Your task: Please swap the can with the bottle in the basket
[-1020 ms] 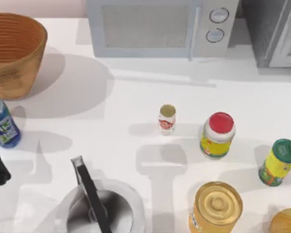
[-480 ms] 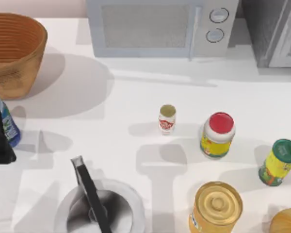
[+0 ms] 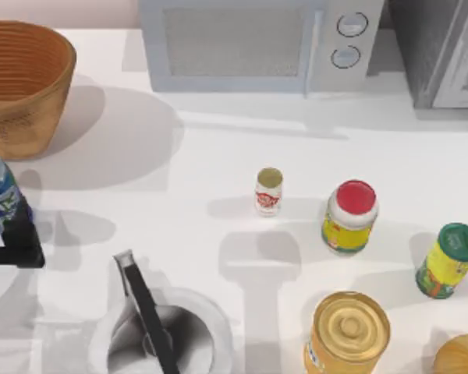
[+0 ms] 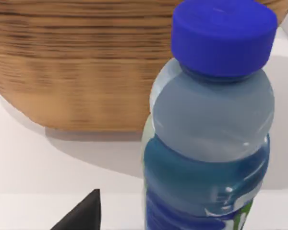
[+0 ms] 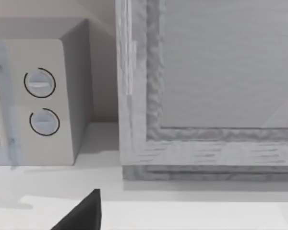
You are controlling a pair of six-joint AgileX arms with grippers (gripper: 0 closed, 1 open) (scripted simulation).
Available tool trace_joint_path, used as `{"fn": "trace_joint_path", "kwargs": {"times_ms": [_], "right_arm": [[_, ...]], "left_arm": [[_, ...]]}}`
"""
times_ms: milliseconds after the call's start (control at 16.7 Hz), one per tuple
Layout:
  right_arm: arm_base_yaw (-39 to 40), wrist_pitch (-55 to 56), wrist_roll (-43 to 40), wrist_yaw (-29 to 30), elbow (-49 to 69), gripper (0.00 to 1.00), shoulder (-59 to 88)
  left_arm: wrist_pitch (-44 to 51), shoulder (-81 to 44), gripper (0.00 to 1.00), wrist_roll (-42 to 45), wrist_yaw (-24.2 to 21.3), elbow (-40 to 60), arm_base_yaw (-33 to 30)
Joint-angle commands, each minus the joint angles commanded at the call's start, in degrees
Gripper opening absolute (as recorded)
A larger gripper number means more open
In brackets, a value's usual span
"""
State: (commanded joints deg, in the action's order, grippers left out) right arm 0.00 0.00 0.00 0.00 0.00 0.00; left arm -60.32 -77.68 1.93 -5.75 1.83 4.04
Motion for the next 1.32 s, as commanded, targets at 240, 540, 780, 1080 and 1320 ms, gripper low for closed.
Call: {"fn": "trace_joint_path", "kwargs": {"times_ms": [240, 540, 780, 1080, 1320], "right_arm": [[0.0, 0.0, 0.0, 0.0, 0.0, 1.00, 0.0], [0.0, 0.0, 0.0, 0.0, 0.0, 1.00, 0.0], [0.0, 0.0, 0.0, 0.0, 0.0, 1.00, 0.0], [0.0, 0.0, 0.0, 0.0, 0.0, 1.00, 0.0], [0.0, 0.0, 0.0, 0.0, 0.0, 1.00, 0.0]], "left_arm": [[-11.9, -14.2, 1.00, 0.4, -1.0, 0.7, 0.9], [-17.3, -19.5, 1.00, 0.6, -1.4, 1.3, 1.4], [-17.2, -19.6, 1.00, 0.6, -1.3, 1.2, 1.1], [-18.2, -27.0, 1.00, 0.4, -0.5, 7.9, 0.4], [-18.6, -33.2, 1.00, 0.1, 0.1, 13.7, -0.5]]}}
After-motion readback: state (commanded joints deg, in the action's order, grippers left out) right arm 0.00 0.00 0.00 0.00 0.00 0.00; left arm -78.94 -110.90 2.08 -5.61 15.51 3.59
